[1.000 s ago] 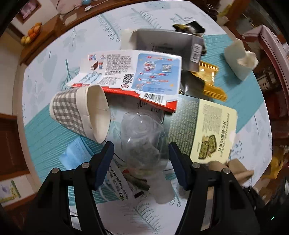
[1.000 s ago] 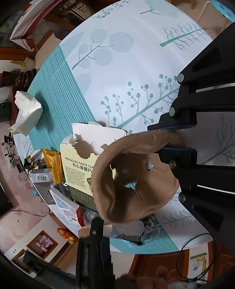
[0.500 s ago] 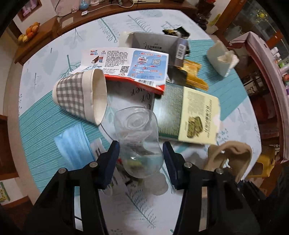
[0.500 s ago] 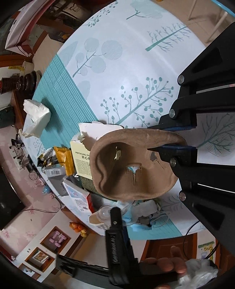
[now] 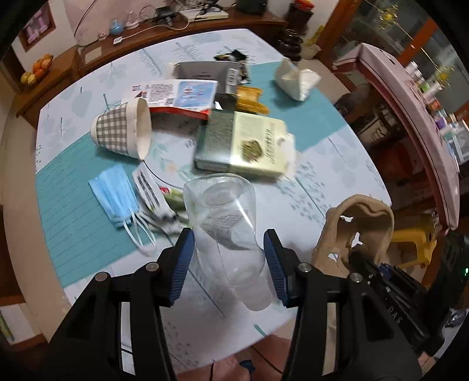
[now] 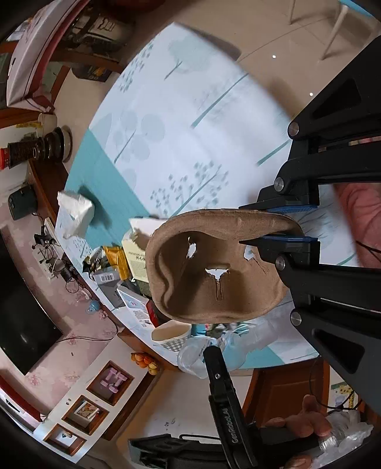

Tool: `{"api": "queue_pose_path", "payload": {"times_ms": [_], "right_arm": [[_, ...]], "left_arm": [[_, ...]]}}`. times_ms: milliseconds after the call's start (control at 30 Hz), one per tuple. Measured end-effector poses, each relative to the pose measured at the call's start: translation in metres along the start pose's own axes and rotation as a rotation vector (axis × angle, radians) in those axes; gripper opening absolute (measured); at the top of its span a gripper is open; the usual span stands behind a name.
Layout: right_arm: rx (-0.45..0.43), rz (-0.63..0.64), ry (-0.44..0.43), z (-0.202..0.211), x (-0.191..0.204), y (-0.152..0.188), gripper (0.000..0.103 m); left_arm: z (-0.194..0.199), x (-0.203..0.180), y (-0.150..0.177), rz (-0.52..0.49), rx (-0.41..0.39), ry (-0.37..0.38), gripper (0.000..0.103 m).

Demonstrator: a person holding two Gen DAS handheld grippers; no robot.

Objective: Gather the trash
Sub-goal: 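Carry the bottle and carrier over the black bin and open both tools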

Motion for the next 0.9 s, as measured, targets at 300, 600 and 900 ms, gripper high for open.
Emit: {"api": "queue_pose_path", "payload": {"times_ms": [300,600,900], "right_arm": [[-0.034,-0.039,0.022,0.064,-0.065,0.041,0.011],[-0.041,-0.078,0.042,0.124,-0.148,0.093,0.011],[0.018,-0.055,0.024,0.145,-0.212,0.146,0.011]], "left_arm": [[0.027,-0.054,0.052,-0.058,-0.007,0.026,0.046],[0.05,-0.133,0.109,-0.124,-0.036,0.031,0.046],[0.049,-0.201,0.177,-0.151,-0.032,0.02,0.046]]}}
Point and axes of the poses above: each gripper's, at about its wrist camera, not at the fingertips, and z roughly against the way its jaws point, x to its left, y to its underside, the point moved 7 cm from there along -z, roughly the way its jaws point, and after that the axes turned 5 degrees about -x, right-handed, at the moved point
